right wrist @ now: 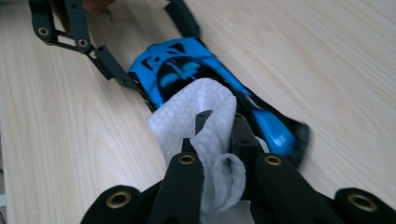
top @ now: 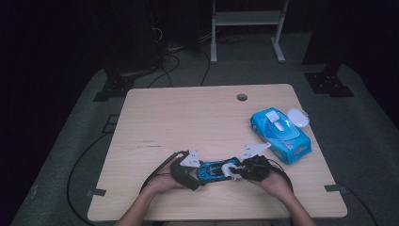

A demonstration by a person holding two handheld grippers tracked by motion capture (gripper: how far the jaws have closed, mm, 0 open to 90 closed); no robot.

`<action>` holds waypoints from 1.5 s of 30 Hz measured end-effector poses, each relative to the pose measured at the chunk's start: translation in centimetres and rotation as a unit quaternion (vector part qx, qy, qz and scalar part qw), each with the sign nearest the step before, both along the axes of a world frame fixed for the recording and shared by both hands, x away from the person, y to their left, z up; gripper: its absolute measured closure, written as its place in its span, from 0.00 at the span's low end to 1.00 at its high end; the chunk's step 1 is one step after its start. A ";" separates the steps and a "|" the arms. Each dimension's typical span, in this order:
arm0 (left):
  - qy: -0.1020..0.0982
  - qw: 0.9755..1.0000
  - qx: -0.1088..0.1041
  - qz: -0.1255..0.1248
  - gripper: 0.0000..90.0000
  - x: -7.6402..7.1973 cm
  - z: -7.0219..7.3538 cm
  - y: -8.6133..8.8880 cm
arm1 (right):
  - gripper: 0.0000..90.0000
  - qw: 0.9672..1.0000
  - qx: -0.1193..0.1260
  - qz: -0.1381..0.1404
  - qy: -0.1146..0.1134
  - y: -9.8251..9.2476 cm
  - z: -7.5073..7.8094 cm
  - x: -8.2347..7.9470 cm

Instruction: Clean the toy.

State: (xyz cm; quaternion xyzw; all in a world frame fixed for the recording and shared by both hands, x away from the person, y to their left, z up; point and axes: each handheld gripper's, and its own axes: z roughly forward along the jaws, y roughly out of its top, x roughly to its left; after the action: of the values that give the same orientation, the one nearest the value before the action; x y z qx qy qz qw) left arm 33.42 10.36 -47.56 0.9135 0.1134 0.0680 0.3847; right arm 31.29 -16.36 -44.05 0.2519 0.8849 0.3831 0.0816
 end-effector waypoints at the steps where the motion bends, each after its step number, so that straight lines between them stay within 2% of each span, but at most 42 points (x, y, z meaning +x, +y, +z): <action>1: 0.002 1.000 0.000 0.001 0.28 0.0 0.0 0.0 | 0.94 1.000 -0.008 0.007 -0.003 0.6 -0.1 0.0; 4: 0.001 1.000 0.000 0.001 0.28 0.0 0.0 0.0 | 0.94 1.000 -0.010 0.012 -0.003 0.8 -0.2 0.1; 6: -0.001 1.000 0.000 0.000 0.28 0.0 0.0 0.0 | 0.94 1.000 -0.019 0.001 -0.001 0.0 -0.2 0.3; 9: 0.000 1.000 0.000 0.000 0.28 0.0 0.0 0.0 | 0.94 1.000 -0.010 -0.011 0.002 -0.9 0.1 0.2; 12: 0.000 1.000 0.001 0.000 0.28 0.0 0.0 0.0 | 0.94 1.000 -0.001 -0.010 -0.008 -0.9 0.6 0.0; 16: 0.000 1.000 0.000 0.000 0.28 0.0 0.0 0.0 | 0.94 1.000 -0.019 -0.003 0.000 -1.0 0.1 0.1; 19: -0.001 1.000 0.004 -0.002 0.28 0.0 0.0 -0.1 | 0.94 1.000 -0.010 -0.010 0.001 -1.0 0.2 0.2; 21: 0.000 1.000 0.002 -0.001 0.28 0.0 0.0 -0.1 | 0.94 1.000 -0.008 0.001 -0.001 -0.1 0.3 0.2; 23: 0.000 1.000 0.002 0.000 0.28 0.0 0.0 -0.1 | 0.94 1.000 -0.018 0.014 -0.003 1.3 0.2 0.3; 26: -0.001 1.000 0.004 0.000 0.28 -0.1 0.0 -0.1 | 0.94 1.000 -0.012 0.025 -0.008 3.5 0.5 1.1; 29: -0.002 1.000 0.006 -0.002 0.28 0.0 0.1 -0.1 | 0.94 0.999 -0.028 0.030 -0.015 6.0 0.5 2.2; 31: 0.000 1.000 0.001 0.000 0.28 -0.1 0.0 -0.1 | 0.94 0.999 -0.040 0.029 -0.019 6.5 0.3 2.8; 32: 0.000 1.000 0.001 0.000 0.28 -0.1 0.0 -0.1 | 0.94 0.999 -0.037 0.024 -0.007 6.7 0.0 3.3; 33: -0.002 1.000 0.002 -0.001 0.28 0.0 0.0 -0.1 | 0.94 0.999 -0.035 0.021 0.001 6.6 -0.1 3.9; 36: -0.003 1.000 0.003 -0.001 0.28 0.0 0.0 -0.1 | 0.94 0.999 -0.043 0.006 0.004 5.9 -0.2 4.4; 39: -0.003 1.000 0.003 -0.002 0.28 0.0 0.0 -0.1 | 0.94 0.998 -0.054 -0.008 -0.005 4.3 0.0 4.2; 41: -0.004 1.000 0.005 -0.002 0.28 0.0 0.0 -0.1 | 0.94 0.999 -0.036 -0.017 0.001 2.9 0.4 3.8; 43: -0.003 1.000 0.005 -0.002 0.28 0.0 0.0 -0.1 | 0.94 1.000 -0.015 -0.011 0.000 1.5 1.0 2.9; 45: -0.003 1.000 0.007 -0.004 0.28 0.0 0.0 -0.1 | 0.94 1.000 -0.003 -0.005 0.003 0.6 1.3 1.8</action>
State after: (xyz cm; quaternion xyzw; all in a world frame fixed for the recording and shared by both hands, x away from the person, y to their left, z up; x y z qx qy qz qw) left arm 33.46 10.28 -47.51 0.9163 0.1076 0.0702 0.3794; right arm 33.14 -15.80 -42.79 0.2573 0.8851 0.3790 0.0817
